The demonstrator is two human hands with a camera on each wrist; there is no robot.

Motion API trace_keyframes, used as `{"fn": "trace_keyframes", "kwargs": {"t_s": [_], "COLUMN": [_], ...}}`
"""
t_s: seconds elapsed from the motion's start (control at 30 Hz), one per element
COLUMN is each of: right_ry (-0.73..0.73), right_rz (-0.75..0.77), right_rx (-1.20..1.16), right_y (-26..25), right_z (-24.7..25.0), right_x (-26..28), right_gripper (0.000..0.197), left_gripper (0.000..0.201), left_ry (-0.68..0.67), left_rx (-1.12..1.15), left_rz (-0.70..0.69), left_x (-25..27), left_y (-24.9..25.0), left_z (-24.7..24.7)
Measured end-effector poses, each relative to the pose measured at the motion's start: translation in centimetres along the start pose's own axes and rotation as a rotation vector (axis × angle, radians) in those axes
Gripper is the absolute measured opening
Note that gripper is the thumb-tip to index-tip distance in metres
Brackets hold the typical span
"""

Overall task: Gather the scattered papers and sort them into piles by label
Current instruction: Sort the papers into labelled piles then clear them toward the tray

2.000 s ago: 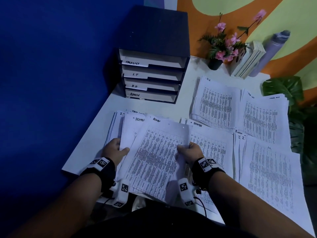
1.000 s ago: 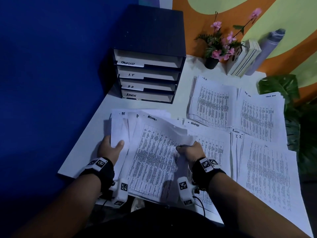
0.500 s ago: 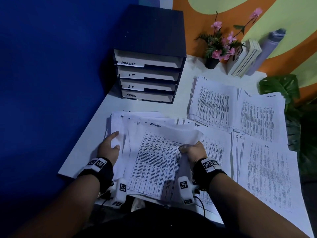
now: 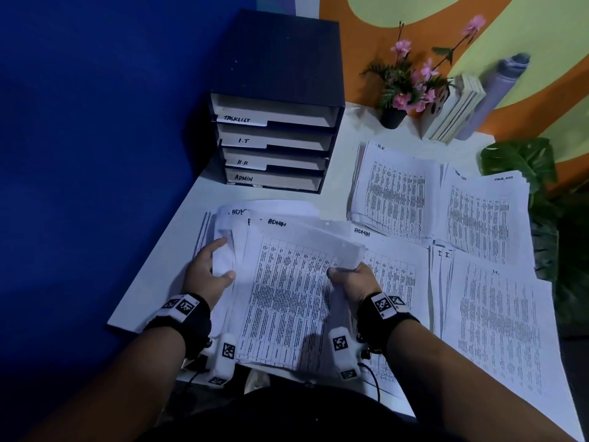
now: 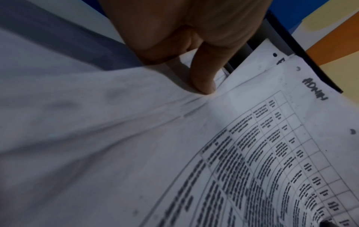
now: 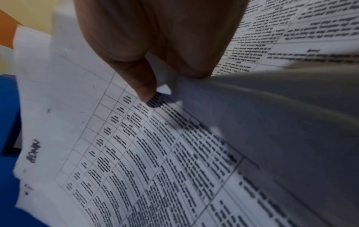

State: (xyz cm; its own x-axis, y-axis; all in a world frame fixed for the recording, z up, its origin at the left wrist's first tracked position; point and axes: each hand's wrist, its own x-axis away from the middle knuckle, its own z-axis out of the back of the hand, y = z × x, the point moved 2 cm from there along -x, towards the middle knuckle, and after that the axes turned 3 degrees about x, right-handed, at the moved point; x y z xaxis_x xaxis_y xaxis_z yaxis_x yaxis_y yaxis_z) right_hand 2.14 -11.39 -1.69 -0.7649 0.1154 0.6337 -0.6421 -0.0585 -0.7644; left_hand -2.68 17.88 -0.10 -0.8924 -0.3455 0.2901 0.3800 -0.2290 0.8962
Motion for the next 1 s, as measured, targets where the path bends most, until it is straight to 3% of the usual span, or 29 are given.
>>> {"fn": "trace_keyframes", "kwargs": {"t_s": [0.13, 0.3, 0.33, 0.43, 0.63, 0.77, 0.93, 1.0], "right_ry": [0.026, 0.018, 0.020, 0.040, -0.003, 0.071, 0.176, 0.186], "right_rz": [0.055, 0.148, 0.141, 0.093, 0.122, 0.210, 0.295, 0.266], "right_rx": [0.001, -0.012, -0.026, -0.026, -0.043, 0.034, 0.097, 0.129], "right_y": [-0.3, -0.4, -0.4, -1.0, -1.4, -1.7, -1.4, -1.1], "right_z": [0.1, 1.0, 1.1, 1.0, 0.5, 1.1, 4.3, 5.0], "right_x": [0.2, 0.2, 0.2, 0.9, 1.5, 1.7, 1.1, 0.6], "right_gripper": [0.019, 0.060, 0.056, 0.015, 0.011, 0.017, 0.065, 0.062], "left_gripper": [0.070, 0.050, 0.044, 0.031, 0.015, 0.019, 0.024, 0.029], "left_ry": [0.052, 0.112, 0.098, 0.041, 0.044, 0.072, 0.076, 0.038], "left_rx": [0.021, -0.070, -0.055, 0.029, -0.016, -0.093, -0.194, -0.203], "left_rz": [0.041, 0.074, 0.072, 0.055, 0.016, -0.016, 0.057, 0.072], "left_x": [-0.5, -0.5, -0.5, -0.5, -0.9, -0.8, -1.0, -1.0], "left_y": [-0.2, 0.2, 0.3, 0.5, 0.6, 0.9, 0.7, 0.5], "left_z": [0.1, 0.4, 0.4, 0.2, -0.2, -0.3, -0.2, -0.6]}}
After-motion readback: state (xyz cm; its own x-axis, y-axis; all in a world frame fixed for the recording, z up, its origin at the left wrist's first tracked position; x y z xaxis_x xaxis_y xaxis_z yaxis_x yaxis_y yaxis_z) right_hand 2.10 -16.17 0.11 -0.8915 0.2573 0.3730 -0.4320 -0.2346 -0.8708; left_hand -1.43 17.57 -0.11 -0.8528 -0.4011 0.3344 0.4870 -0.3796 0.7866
